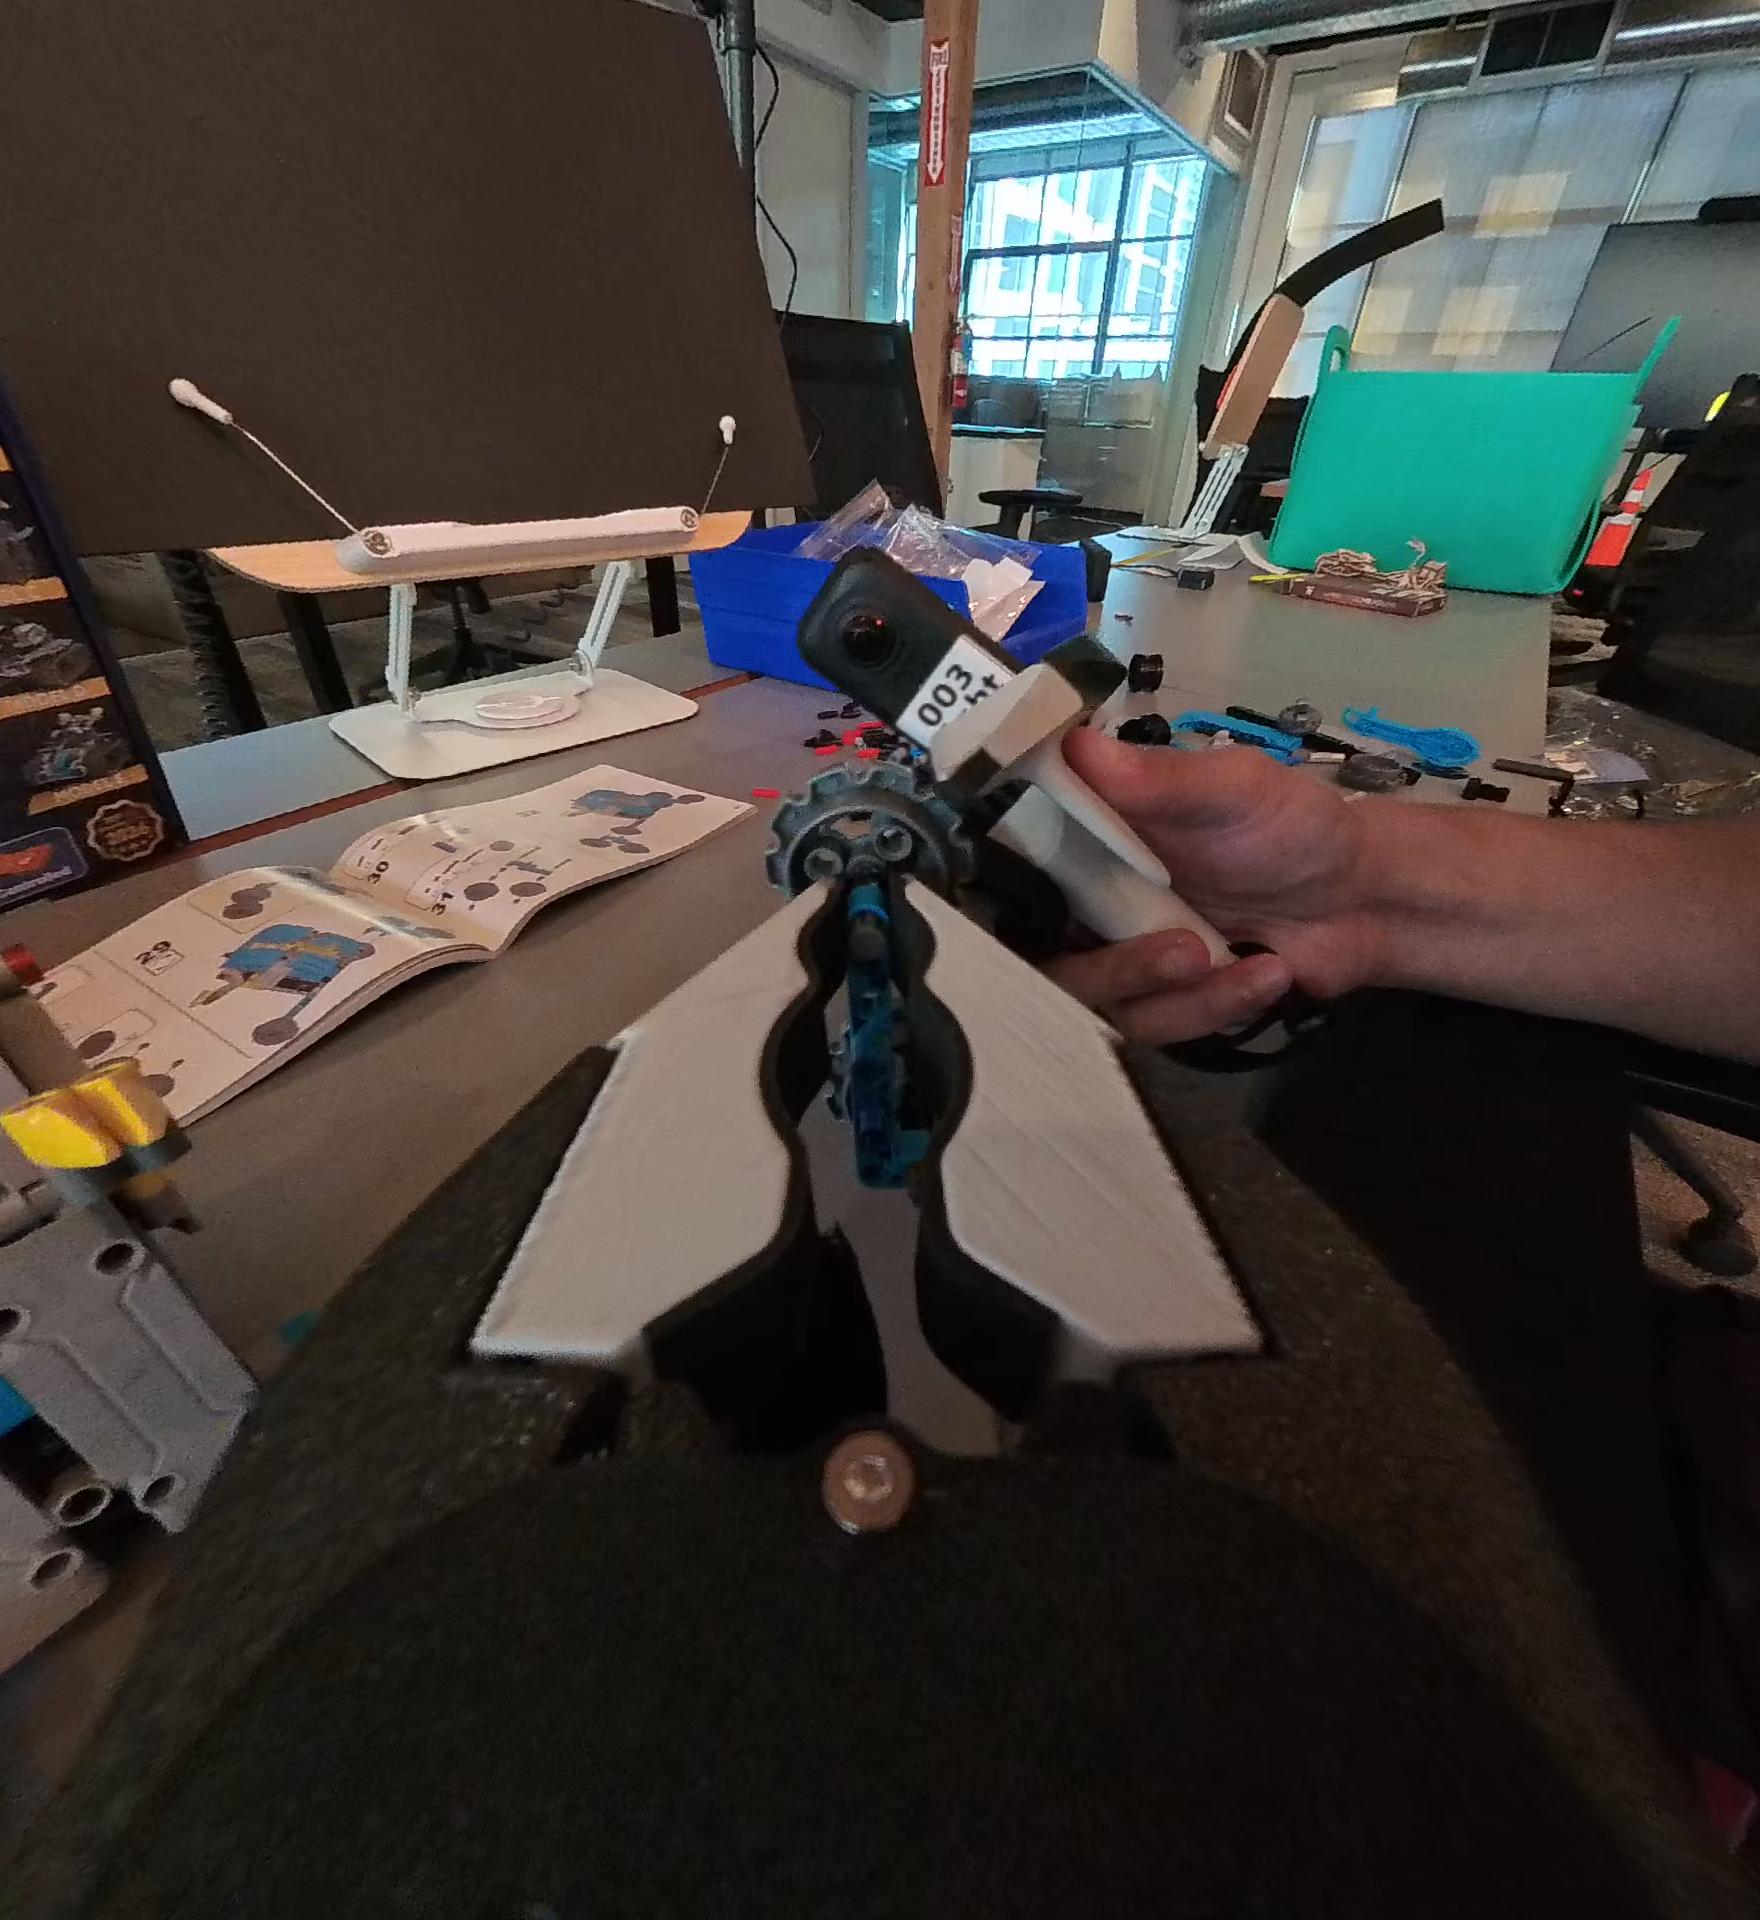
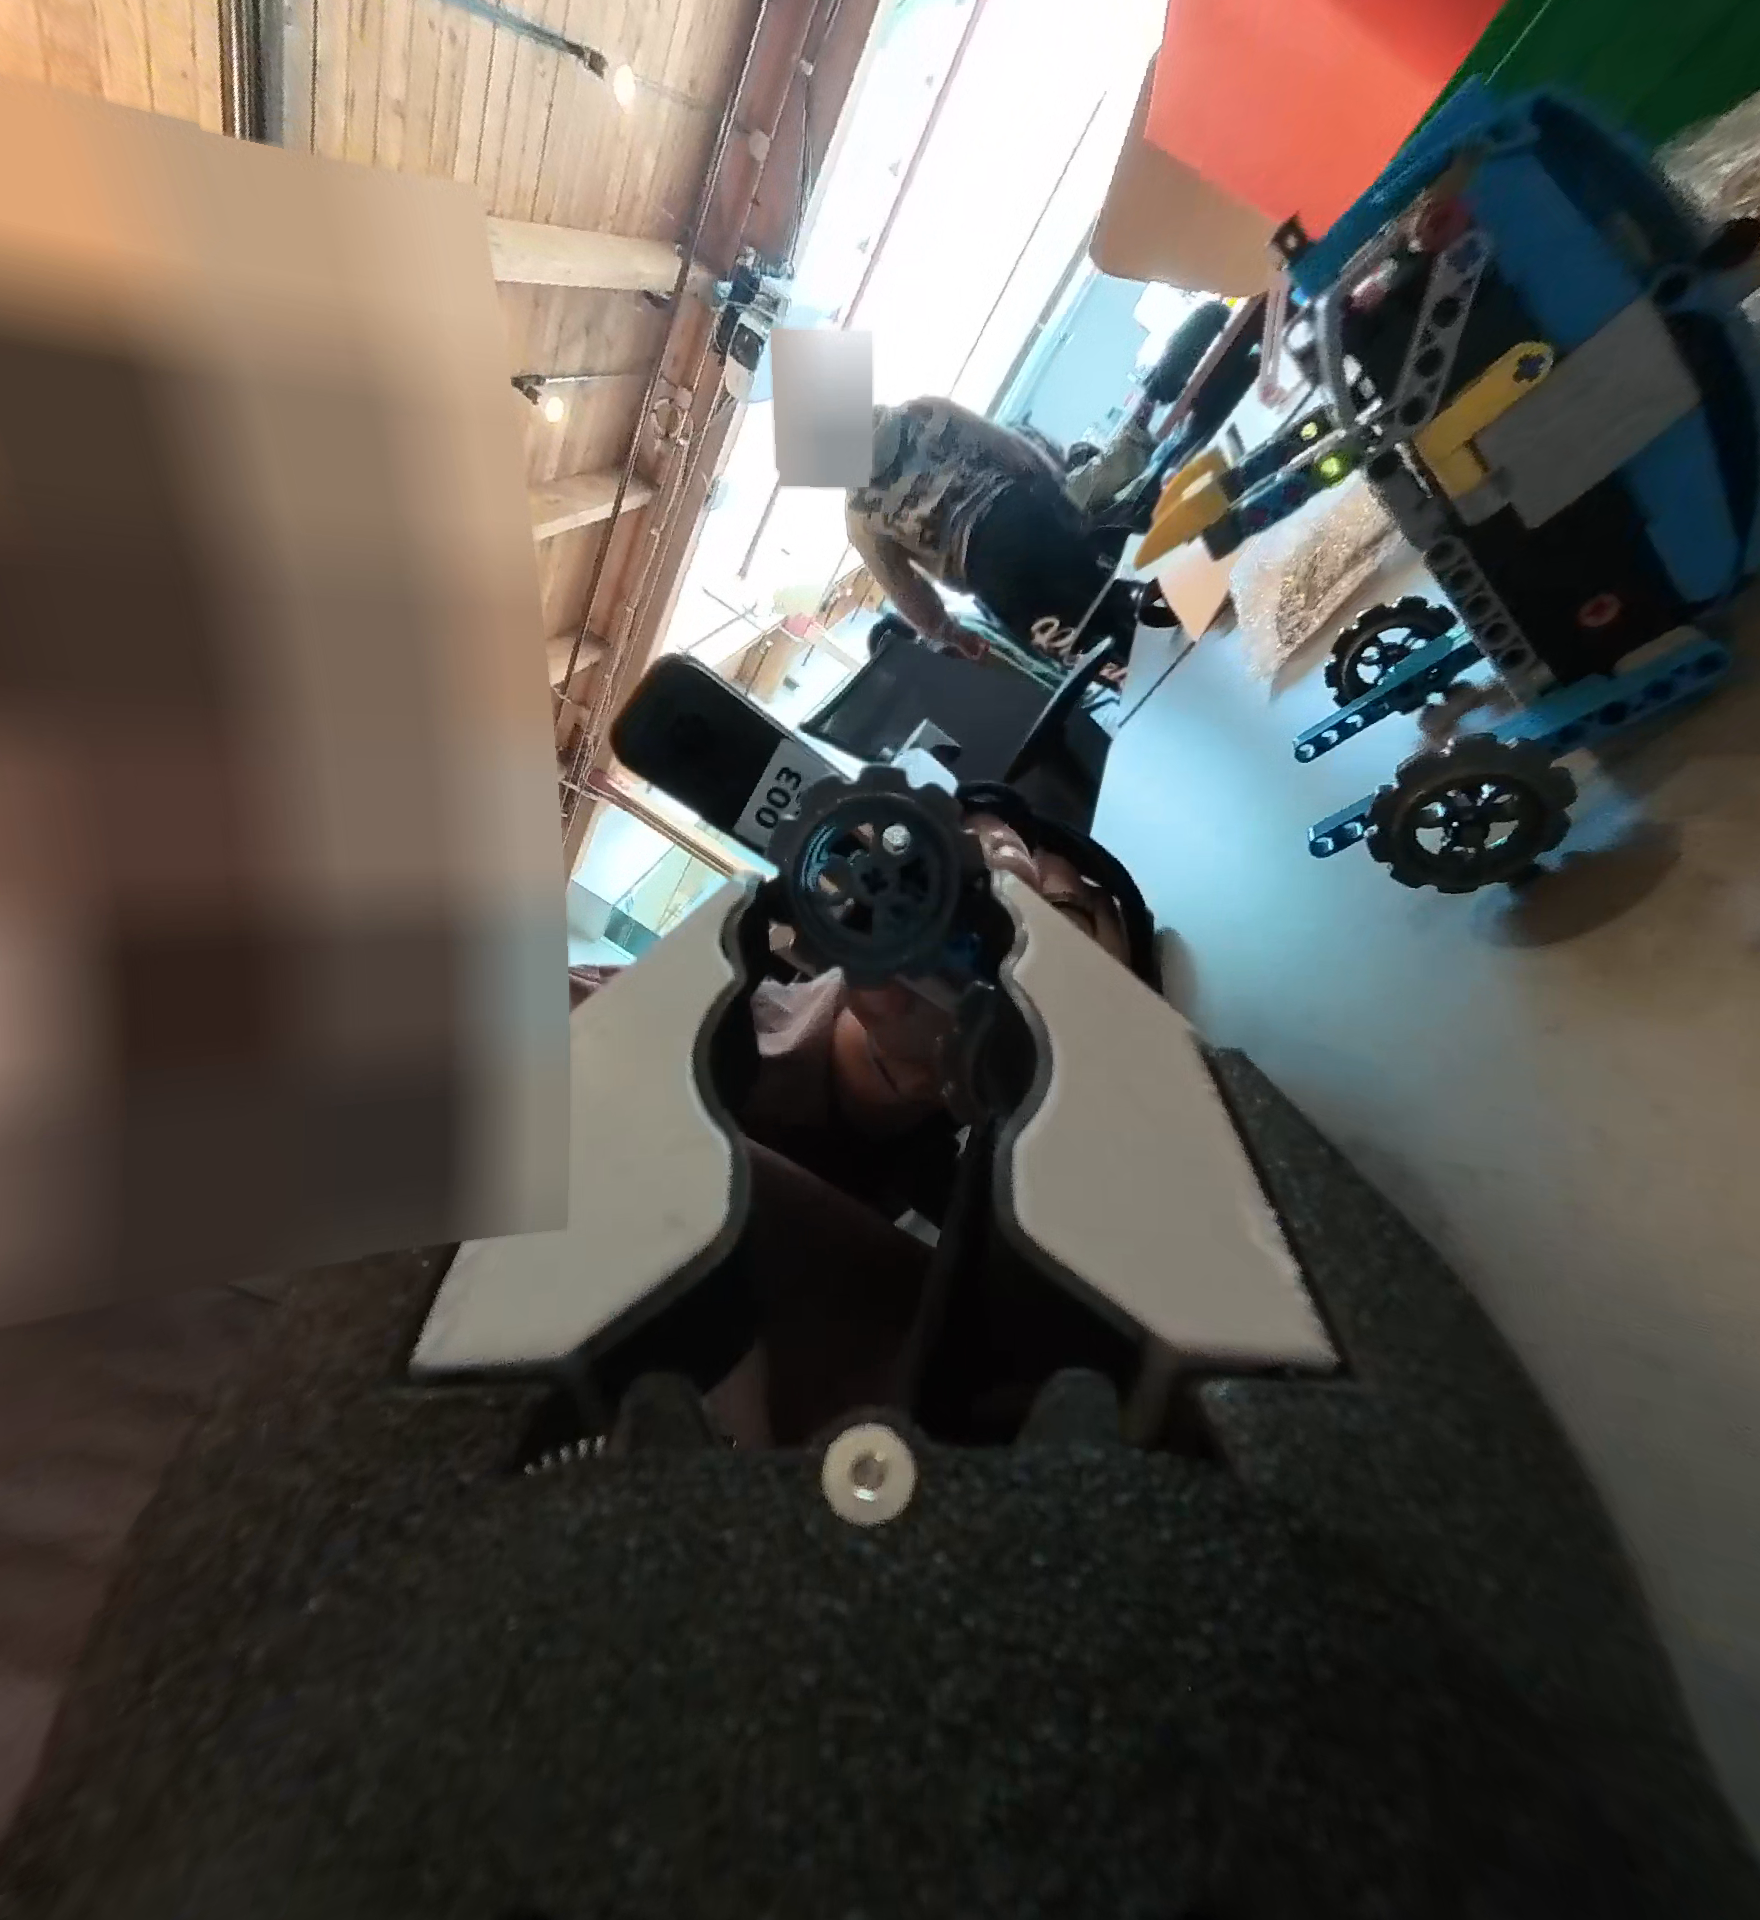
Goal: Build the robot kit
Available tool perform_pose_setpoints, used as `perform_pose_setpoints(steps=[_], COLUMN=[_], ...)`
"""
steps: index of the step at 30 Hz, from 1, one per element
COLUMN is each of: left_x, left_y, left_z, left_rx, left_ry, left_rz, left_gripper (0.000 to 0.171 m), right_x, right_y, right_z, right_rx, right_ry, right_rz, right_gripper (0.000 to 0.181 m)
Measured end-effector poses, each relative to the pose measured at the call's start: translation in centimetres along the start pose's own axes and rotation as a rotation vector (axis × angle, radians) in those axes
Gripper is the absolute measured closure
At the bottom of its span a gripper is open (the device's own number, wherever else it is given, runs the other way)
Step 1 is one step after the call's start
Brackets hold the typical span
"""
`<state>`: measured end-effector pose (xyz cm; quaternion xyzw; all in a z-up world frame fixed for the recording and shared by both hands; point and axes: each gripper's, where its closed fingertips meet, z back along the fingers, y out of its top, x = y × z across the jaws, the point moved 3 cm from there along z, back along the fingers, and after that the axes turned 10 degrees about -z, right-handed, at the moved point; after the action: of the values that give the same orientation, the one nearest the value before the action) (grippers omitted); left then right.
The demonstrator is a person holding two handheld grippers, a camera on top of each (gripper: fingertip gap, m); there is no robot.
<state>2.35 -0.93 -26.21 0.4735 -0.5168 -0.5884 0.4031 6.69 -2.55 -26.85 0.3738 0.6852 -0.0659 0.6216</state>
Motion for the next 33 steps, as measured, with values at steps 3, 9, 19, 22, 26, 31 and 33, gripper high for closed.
perform_pose_setpoints(steps=[3,9,19,22,26,31,33], left_x=[-0.1,-0.2,0.0,0.1,0.4,0.9,1.2], left_y=[-0.1,-0.1,-0.8,-1.1,-1.5,-1.3,-1.5], left_z=[0.0,0.0,-0.4,-0.6,-0.9,-0.9,-1.0], left_rx=[-0.011,-0.009,-0.089,-0.134,-0.195,-0.230,-0.257], left_ry=[0.015,0.021,0.072,0.103,0.169,0.225,0.246], left_rz=[-0.017,-0.010,-0.127,-0.181,-0.306,-0.455,-0.511], left_gripper=[0.166,0.166,0.166,0.166,0.166,0.166,0.166], right_x=[0.1,1.0,-0.5,-0.2,0.6,0.5,0.7], right_y=[0.1,0.5,-1.0,-1.1,-1.1,-1.0,-1.0], right_z=[0.0,0.5,-0.5,-0.7,-1.2,-1.1,-0.9], right_rx=[0.012,0.055,-0.012,-0.031,-0.011,0.008,0.001], right_ry=[-0.046,-0.213,-0.330,-0.396,-0.572,-0.613,-0.601], right_rz=[0.050,0.192,0.387,0.387,0.417,0.385,0.359], right_gripper=[0.140,0.119,0.119,0.112,0.121,0.133,0.135])
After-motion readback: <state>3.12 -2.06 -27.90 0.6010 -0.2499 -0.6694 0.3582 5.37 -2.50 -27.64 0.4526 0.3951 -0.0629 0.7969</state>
